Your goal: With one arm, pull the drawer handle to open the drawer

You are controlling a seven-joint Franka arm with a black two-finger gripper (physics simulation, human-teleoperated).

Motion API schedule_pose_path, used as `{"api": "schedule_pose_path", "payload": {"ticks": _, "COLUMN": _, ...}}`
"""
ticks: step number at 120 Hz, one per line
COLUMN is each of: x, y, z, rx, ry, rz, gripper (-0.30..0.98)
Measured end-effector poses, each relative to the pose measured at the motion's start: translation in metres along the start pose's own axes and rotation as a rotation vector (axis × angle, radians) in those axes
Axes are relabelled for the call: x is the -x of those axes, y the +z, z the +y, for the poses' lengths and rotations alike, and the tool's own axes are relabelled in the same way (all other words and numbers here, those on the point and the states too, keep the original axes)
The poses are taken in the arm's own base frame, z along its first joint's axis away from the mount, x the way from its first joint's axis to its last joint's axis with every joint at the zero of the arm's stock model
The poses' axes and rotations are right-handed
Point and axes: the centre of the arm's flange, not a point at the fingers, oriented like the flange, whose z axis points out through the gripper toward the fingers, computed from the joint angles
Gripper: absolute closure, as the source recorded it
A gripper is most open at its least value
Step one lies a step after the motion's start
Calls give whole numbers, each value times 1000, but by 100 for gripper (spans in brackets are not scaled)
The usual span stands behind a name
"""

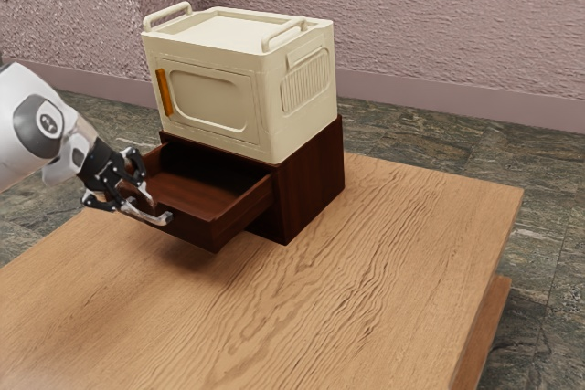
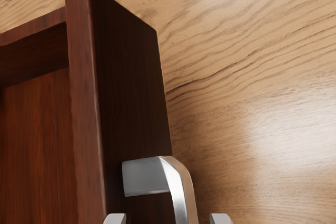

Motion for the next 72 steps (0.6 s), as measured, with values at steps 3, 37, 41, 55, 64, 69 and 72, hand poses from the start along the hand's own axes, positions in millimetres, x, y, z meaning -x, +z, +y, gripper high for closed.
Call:
{"api": "schedule_pose_path", "payload": {"ticks": 3, "x": -3, "y": -7, "z": 0, "rx": -12, "ry": 4, "rz": -2, "gripper": 54}}
{"api": "schedule_pose_path", "payload": {"ticks": 37, "x": -66, "y": -141, "z": -104, "rx": 113, "ry": 257, "rz": -173, "gripper": 41}}
{"api": "schedule_pose_path", "payload": {"ticks": 41, "x": -80, "y": -156, "z": -124, "rx": 145, "ry": 264, "rz": -190, "gripper": 35}}
{"api": "schedule_pose_path", "payload": {"ticks": 55, "x": -135, "y": -196, "z": -159, "rx": 243, "ry": 209, "rz": -245, "gripper": 20}}
{"api": "schedule_pose_path", "payload": {"ticks": 64, "x": -138, "y": -198, "z": -155, "rx": 307, "ry": 77, "rz": -266, "gripper": 14}}
{"api": "schedule_pose_path", "payload": {"ticks": 69, "x": -137, "y": -198, "z": -150, "rx": 336, "ry": 2, "rz": -275, "gripper": 12}}
{"api": "schedule_pose_path", "payload": {"ticks": 72, "x": -137, "y": -196, "z": -148, "rx": 349, "ry": -42, "rz": -273, "gripper": 10}}
